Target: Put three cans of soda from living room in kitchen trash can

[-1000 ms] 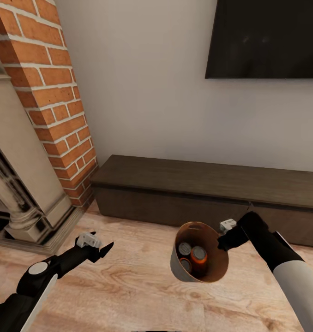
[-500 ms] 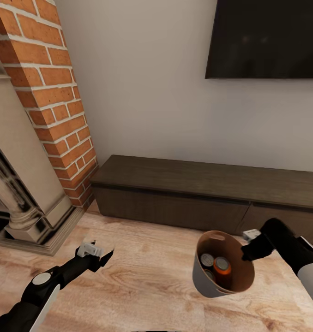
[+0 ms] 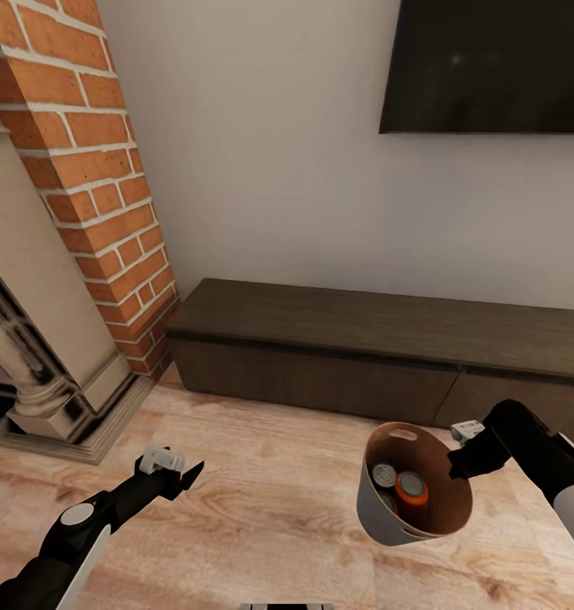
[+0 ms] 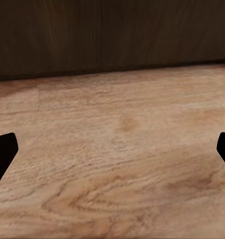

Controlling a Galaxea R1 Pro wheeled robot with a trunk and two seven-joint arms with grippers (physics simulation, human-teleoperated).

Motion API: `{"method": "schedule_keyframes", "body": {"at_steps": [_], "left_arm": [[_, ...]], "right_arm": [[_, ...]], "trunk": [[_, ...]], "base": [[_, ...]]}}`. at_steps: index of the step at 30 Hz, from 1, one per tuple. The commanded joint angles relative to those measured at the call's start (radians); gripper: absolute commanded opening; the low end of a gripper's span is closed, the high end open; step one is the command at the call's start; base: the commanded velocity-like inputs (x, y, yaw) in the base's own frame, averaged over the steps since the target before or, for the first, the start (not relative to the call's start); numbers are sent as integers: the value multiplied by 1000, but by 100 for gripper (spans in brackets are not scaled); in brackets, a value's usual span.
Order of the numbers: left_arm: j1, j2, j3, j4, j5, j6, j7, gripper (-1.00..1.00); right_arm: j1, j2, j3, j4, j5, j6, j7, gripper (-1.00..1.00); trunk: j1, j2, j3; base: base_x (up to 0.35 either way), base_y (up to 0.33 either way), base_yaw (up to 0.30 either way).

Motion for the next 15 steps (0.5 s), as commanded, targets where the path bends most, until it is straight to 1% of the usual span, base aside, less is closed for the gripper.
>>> {"method": "schedule_keyframes", "body": {"at_steps": [1, 4, 7, 11, 15], "left_arm": [[0, -2, 0, 1, 0, 0, 3, 100], [0, -4, 0, 1, -1, 0, 5, 100], [0, -7, 0, 6, -1, -1, 9, 100], [0, -8, 0, 17, -2, -15, 10, 100], [0, -9, 0, 20, -2, -18, 11, 100]], "right_arm": [[0, 0, 0, 0, -18, 10, 4, -100], [0, 0, 0, 0, -18, 10, 5, -100], [1, -2, 0, 1, -18, 10, 6, -100], [1, -18, 0, 3, -18, 10, 7, -100], [1, -22, 0, 4, -18, 10, 7, -100]], "trunk": [[0, 0, 0], [0, 0, 0], [1, -1, -12], [3, -2, -27], [5, -3, -42]], "base": [[0, 0, 0], [0, 0, 0], [0, 0, 0], [0, 0, 0], [0, 0, 0]]}}
